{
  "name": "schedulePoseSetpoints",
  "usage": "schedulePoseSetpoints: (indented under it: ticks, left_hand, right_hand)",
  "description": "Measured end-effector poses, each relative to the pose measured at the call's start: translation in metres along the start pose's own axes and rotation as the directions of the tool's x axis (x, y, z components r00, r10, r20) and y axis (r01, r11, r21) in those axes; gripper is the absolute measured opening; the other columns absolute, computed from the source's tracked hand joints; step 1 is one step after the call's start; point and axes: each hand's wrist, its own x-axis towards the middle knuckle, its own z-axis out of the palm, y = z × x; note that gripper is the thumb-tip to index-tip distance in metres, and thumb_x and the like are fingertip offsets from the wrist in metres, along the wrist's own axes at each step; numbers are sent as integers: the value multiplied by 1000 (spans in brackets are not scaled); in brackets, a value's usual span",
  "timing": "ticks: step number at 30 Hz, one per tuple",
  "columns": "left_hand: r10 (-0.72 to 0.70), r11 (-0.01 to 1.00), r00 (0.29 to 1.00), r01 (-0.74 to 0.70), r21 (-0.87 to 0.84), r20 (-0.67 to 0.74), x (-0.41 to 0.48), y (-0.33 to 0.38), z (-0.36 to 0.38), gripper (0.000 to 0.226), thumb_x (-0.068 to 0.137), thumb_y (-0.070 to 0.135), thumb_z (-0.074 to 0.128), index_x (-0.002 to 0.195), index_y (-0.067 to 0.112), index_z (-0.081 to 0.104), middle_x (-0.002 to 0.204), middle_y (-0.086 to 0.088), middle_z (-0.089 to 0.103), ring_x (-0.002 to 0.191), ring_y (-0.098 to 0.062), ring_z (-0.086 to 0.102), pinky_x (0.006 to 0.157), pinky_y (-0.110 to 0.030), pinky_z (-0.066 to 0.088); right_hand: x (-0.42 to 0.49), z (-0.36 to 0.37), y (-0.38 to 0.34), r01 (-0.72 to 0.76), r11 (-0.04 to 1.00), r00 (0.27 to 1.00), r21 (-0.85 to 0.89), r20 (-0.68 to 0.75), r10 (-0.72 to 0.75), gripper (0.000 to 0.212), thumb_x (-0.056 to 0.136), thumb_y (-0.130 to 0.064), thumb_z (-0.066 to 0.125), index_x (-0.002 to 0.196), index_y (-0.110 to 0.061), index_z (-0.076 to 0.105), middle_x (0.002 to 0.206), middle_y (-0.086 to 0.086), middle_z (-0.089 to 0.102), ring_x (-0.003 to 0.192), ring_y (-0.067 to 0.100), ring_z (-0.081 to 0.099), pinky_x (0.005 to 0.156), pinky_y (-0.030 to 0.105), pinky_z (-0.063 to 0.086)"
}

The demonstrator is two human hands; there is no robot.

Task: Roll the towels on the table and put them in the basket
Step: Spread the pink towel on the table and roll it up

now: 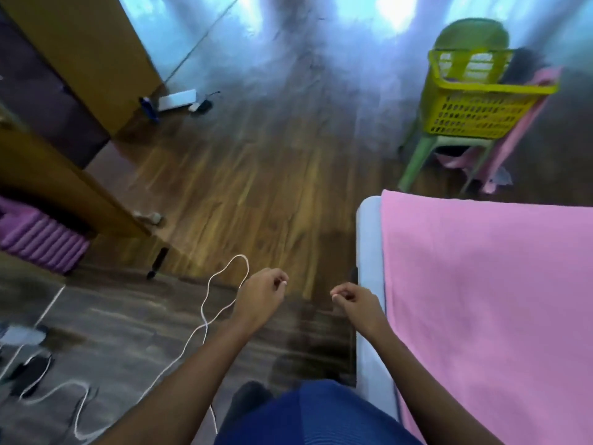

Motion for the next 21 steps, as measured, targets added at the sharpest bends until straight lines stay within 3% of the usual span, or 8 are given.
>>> schedulePoseSetpoints:
  ticks: [5,10,13,18,21]
  left_hand:
    - [208,977,966,-214,22,151,79,3,4,13,89,23,59,94,29,70,87,11,64,79,-8,61,74,-30,50]
    - [433,880,822,-474,23,370,162,17,14,17,94,21,54,102,26,68,94,9,63,84,-6,59,75,-21,45]
    - [533,783,677,-622,9,508,201,31,18,19,94,21,51,103,28,66,91,11,60,85,-7,58,76,-23,46]
    - [666,556,385,-827,-81,639,247,64,36,20,95,18,50,102,27,66,90,17,56,77,2,51,63,-7,34]
    - [687,453,254,-882,-128,681,261,89,54,18,95,17,51,99,25,67,92,13,64,76,1,54,63,-7,37]
  right_hand:
    - [14,-3,7,-136,986,968,95,-197,152,11,85,-14,65,84,-22,73,84,-9,71,81,8,65,75,23,48]
    - [27,-4,11,-266,942,851,206,-410,329,11,84,-16,66,82,-25,72,80,-8,71,75,10,66,72,26,48]
    - [22,5,5,-331,882,708,336,-529,467,11,84,-17,65,81,-26,70,76,-8,70,72,11,66,67,26,47]
    - [8,38,3,-379,736,420,562,-604,677,13,84,-14,65,81,-25,70,79,-6,70,74,12,65,68,27,47]
    - [-4,58,6,-383,658,254,648,-611,749,12,86,-12,63,86,-23,68,86,-5,70,78,8,62,64,18,43]
